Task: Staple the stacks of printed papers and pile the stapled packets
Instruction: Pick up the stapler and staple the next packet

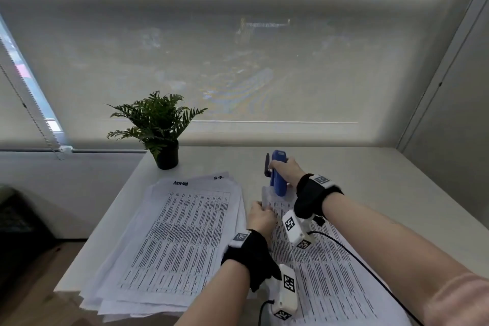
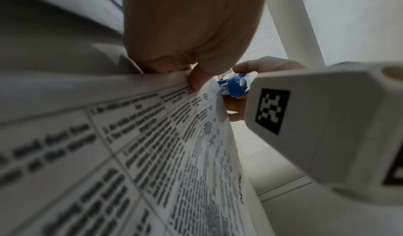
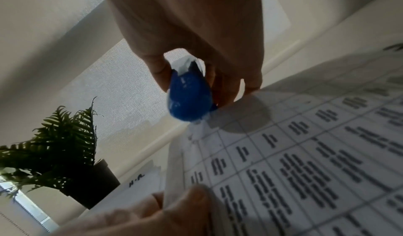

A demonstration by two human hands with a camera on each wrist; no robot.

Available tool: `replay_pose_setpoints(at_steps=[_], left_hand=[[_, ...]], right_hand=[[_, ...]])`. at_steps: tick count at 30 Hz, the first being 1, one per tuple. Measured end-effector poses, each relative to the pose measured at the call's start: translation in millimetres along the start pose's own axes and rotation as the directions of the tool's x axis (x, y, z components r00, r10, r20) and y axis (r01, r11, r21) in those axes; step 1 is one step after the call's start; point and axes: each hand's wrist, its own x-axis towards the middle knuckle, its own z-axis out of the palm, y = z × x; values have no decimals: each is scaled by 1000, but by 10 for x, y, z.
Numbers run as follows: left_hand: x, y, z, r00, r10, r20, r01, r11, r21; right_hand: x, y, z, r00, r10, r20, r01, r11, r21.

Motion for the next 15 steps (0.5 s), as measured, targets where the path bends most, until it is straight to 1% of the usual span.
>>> replay_pose_setpoints(at_steps=[2,3,5,7,15], left_hand=[[35,-10,-1,1000,-29,7,30,999,-25],[53,-20,-1,999,-33,20,34,998,-57],[82,-46,-5,998,-31,51,35,995,-97],[100,-78,-7,997,-20,77,27,994,-102],[137,-149,-14,997,50,62,-46,997,-65]], right_hand=[[-55,-31,43,999,17,30,-19,999,47],[-59,-28,51,1000,11,20,-12,999,51],[-26,4,79,1000,-8,-13,8,1000,-3],[-2,37,103,999,-34,-32,33,998,-55],[13,162,207,992,-90,-84,72,979,-192]])
